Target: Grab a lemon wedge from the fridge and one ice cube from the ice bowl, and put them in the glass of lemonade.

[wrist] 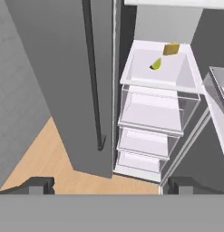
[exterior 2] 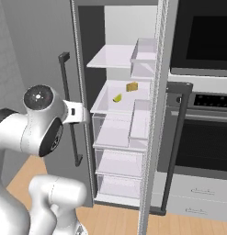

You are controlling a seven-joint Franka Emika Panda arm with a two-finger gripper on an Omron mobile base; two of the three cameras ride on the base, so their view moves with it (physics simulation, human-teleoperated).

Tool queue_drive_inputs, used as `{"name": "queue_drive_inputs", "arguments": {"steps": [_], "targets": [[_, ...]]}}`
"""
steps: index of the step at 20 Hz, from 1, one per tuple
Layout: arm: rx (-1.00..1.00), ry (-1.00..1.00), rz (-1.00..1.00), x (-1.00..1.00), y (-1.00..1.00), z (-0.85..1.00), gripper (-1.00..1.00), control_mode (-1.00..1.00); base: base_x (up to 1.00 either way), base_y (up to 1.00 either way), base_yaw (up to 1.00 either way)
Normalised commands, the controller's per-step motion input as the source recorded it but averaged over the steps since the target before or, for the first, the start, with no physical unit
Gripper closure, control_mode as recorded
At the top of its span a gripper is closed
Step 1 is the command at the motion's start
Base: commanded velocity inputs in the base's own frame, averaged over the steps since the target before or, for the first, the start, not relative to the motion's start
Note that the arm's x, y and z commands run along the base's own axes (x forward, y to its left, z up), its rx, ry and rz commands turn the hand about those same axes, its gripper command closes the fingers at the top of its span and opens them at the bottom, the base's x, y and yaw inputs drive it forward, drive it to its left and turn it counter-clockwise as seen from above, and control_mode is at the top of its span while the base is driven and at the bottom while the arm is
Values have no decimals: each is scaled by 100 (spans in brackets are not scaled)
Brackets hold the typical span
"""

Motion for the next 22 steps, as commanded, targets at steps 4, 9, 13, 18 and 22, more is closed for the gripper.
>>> {"name": "queue_drive_inputs", "arguments": {"steps": [4, 9, 13, 18, 22], "targets": [[0, 4, -13, -43, 0, 24, -100, -100, 0, 0, 0], [0, 8, -20, -43, 0, 22, -100, -100, 0, 0, 0], [0, 1, -6, -13, 0, 4, -100, -100, 0, 0, 0], [0, 0, 0, -1, 0, 0, -100, -100, 0, 0, 0], [0, 0, 0, -3, 0, 0, -100, -100, 0, 0, 0]]}}
